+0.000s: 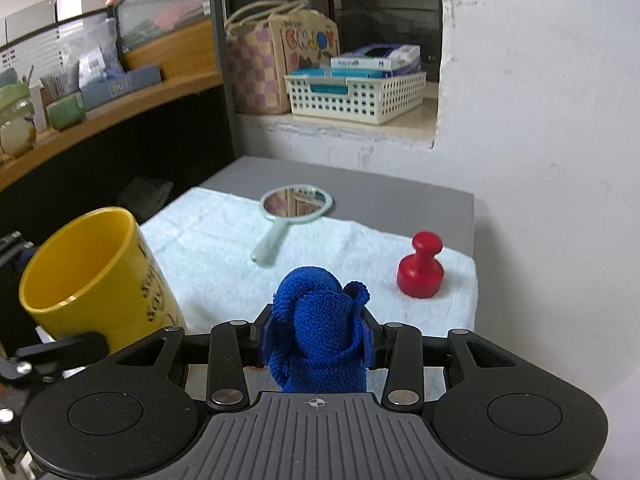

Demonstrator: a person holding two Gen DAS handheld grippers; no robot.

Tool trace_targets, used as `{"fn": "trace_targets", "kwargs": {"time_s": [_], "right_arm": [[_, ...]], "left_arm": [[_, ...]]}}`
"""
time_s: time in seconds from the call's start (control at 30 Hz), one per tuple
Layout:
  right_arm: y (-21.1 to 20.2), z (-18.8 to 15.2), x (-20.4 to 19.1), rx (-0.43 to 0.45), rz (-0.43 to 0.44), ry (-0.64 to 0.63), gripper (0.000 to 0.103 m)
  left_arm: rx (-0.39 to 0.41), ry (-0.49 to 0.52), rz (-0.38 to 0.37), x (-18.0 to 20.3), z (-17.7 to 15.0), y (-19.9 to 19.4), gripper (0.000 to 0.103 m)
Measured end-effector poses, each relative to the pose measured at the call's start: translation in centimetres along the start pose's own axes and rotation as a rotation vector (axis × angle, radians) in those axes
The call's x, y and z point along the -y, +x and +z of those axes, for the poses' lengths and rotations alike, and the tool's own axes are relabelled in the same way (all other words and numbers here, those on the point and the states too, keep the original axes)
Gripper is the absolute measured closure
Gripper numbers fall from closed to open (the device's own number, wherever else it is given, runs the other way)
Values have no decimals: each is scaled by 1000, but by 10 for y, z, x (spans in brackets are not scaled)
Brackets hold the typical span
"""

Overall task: Clean container
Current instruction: 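Pull the blue cloth out of the mug with the right gripper, then lower the blue cloth onto the towel and open the right gripper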

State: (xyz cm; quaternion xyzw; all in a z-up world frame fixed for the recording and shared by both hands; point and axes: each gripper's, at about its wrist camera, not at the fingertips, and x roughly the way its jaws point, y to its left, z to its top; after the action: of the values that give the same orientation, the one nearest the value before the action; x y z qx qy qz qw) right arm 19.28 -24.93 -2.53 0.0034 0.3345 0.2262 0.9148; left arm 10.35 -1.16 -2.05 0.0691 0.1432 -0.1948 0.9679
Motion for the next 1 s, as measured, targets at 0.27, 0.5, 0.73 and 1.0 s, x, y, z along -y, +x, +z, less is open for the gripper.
{"fn": "trace_targets", "kwargs": {"time_s": [0.27,0.5,0.73,1.0], "right_arm": [[19,2,-1,-28,-58,-47,53],[16,6,-1,-21,-74,-59,47],[-8,9,-7,29,-62,-71,36],[-36,5,-16,74,-18,-77,25]], "left_arm": [[1,18,4,2,0,-1,11],[4,10,0,4,0,-4,8],[3,-16,3,7,3,-13,3],[-30,-44,34,12,2,-30,0]]}}
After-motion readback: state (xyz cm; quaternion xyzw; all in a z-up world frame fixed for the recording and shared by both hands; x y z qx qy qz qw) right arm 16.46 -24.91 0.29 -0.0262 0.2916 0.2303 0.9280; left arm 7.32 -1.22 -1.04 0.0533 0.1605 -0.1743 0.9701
